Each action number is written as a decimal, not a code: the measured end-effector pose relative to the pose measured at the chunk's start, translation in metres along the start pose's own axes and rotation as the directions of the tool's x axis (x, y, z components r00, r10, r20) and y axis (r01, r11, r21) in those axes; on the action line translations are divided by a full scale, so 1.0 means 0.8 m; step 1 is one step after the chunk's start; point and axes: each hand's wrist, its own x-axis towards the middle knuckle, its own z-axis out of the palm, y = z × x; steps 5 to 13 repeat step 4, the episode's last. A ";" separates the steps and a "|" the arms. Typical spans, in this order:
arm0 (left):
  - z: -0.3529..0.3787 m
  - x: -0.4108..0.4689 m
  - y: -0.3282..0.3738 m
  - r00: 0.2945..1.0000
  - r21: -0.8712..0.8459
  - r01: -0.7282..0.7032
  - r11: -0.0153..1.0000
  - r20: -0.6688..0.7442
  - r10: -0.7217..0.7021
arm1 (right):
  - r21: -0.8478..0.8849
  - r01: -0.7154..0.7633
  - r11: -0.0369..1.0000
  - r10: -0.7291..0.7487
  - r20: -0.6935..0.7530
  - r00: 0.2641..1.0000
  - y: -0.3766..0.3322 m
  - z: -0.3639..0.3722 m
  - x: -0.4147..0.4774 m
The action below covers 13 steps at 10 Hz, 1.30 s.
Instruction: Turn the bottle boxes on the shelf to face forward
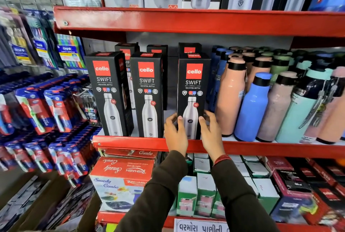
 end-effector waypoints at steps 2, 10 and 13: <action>-0.004 -0.002 0.009 1.000 0.002 0.008 1.000 0.030 -0.008 | -0.033 -0.023 0.999 0.024 0.028 0.999 -0.010 -0.003 -0.003; -0.009 -0.016 0.036 0.963 0.112 -0.254 0.961 -0.062 0.262 | 0.049 0.080 0.996 -0.077 -0.060 0.995 -0.046 -0.028 -0.006; -0.009 -0.016 0.036 0.963 0.112 -0.254 0.961 -0.062 0.262 | 0.049 0.080 0.996 -0.077 -0.060 0.995 -0.046 -0.028 -0.006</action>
